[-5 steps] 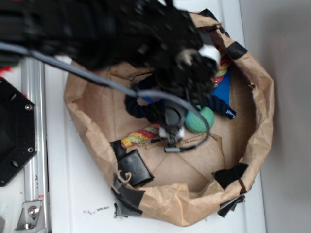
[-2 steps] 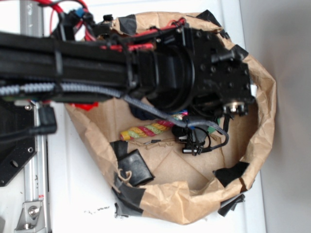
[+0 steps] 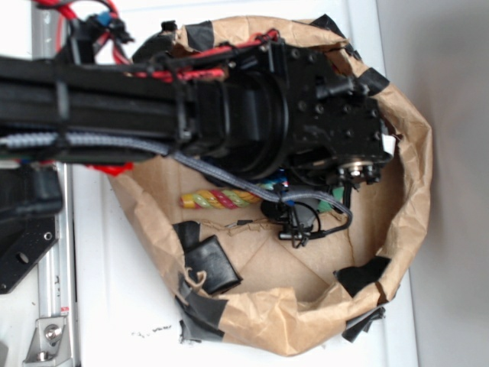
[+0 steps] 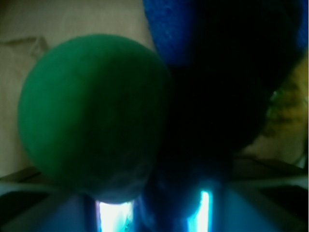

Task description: Grab the blue rope.

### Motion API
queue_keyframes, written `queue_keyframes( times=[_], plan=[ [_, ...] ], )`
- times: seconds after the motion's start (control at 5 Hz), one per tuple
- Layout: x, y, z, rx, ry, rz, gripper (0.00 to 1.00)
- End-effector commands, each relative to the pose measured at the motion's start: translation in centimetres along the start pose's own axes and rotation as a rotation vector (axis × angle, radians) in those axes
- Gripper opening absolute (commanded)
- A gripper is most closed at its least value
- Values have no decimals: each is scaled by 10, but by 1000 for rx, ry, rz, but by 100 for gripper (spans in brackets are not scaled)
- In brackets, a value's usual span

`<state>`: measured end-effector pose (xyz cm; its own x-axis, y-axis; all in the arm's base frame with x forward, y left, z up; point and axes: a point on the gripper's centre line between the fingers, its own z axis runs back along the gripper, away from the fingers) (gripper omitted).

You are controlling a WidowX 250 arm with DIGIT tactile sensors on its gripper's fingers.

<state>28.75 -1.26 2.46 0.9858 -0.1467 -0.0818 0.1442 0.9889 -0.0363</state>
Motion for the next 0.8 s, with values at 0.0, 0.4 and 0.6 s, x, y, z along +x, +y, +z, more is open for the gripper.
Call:
queue_keyframes(
  times=[0.0, 0.4, 0.6],
  plan=[
    [-7, -5, 103, -33, -190, 75, 0],
    [-16, -7, 132, 27, -220, 159, 0],
    [-46, -14, 150, 77, -271, 200, 0]
  ],
)
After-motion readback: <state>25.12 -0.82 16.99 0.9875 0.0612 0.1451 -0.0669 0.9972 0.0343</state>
